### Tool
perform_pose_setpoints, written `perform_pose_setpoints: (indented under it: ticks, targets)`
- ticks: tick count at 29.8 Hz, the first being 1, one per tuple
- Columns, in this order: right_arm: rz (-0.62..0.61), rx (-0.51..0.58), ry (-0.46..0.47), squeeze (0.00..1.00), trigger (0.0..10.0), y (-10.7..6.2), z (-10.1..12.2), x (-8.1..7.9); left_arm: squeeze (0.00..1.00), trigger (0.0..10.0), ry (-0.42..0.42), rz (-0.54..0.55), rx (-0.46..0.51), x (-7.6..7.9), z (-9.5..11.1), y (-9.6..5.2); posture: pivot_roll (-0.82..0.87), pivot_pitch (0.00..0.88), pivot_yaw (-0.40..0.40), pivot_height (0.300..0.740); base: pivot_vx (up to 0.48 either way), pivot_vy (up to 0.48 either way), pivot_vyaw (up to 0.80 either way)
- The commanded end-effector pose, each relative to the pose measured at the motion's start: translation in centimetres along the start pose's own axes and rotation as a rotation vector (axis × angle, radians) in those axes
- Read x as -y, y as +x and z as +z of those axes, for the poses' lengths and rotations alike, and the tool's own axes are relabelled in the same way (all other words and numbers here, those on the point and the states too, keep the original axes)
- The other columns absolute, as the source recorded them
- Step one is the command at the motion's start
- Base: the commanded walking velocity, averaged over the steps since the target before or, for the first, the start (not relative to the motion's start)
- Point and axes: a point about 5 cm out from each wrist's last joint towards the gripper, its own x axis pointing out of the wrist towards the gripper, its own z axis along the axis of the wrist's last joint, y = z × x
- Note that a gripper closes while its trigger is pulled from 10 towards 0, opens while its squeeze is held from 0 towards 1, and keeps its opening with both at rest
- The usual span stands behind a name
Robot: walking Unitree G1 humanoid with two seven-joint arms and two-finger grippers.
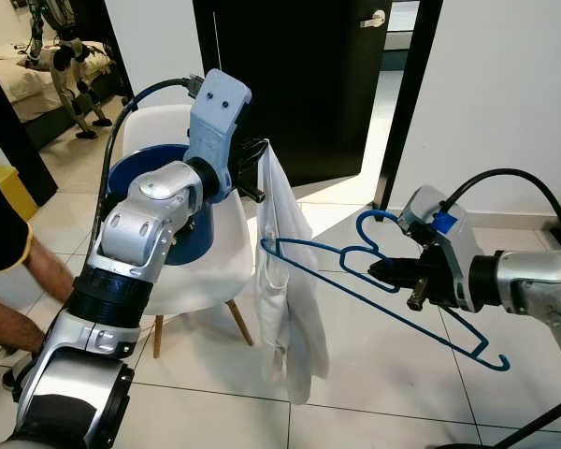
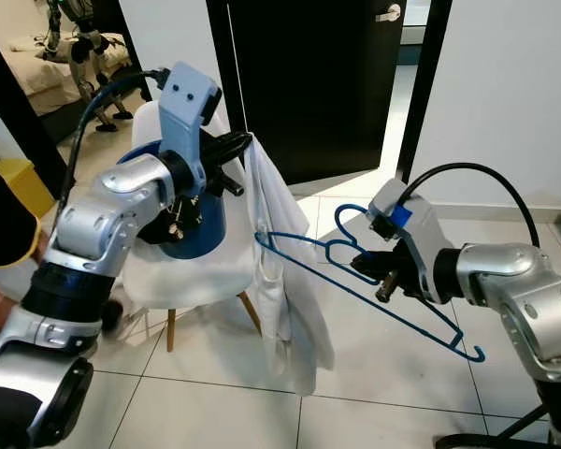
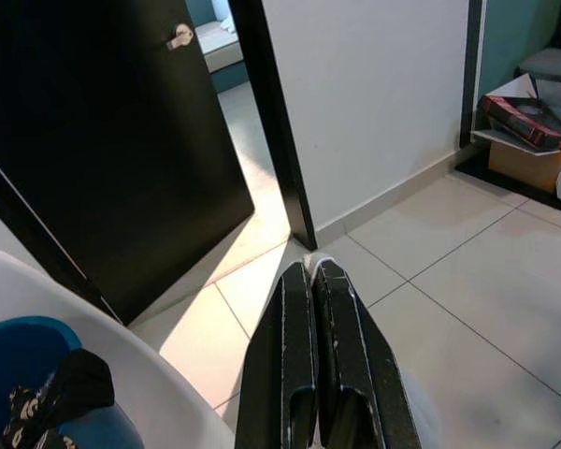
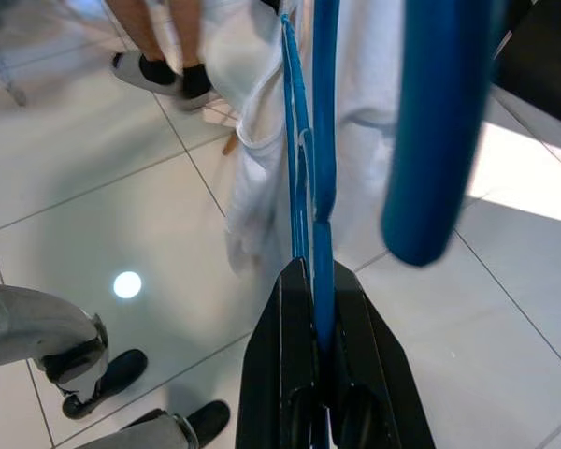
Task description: Hang hanger
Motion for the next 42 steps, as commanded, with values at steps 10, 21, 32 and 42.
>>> perform_pose_setpoints:
  ticks: [10, 21, 32, 42]
  targets:
    - [-0.026, -0.122, 0.023, 0.0, 10.0, 0.5, -1.5, -0.1, 0.0, 10.0, -0.013, 0.033, 0.042, -0.3, 1.3, -0.1, -0.12, 0.0, 0.046, 0.74, 0.0, 0.0, 0.0]
    - [0.05, -0.11, 0.027, 0.0, 10.0, 1.3, -1.1, -1.3, 0.0, 10.0, -0.103, 0.054, 0.029, 1.2, 1.1, 0.5, -0.12, 0.0, 0.044, 0.74, 0.0, 0.0, 0.0]
    - [0.079, -0.061, 0.037, 0.0, 10.0, 1.9, -0.3, -1.8, 0.0, 10.0, -0.119, -0.044, 0.046, 4.1, 1.0, 1.0, -0.12, 0.0, 0.043, 0.74, 0.0, 0.0, 0.0]
    - [0.055, -0.113, 0.038, 0.0, 10.0, 2.3, -1.0, -1.9, 0.0, 10.0, -0.16, -0.04, 0.061, 4.4, 1.8, 1.0, -0.12, 0.0, 0.041, 0.74, 0.0, 0.0, 0.0]
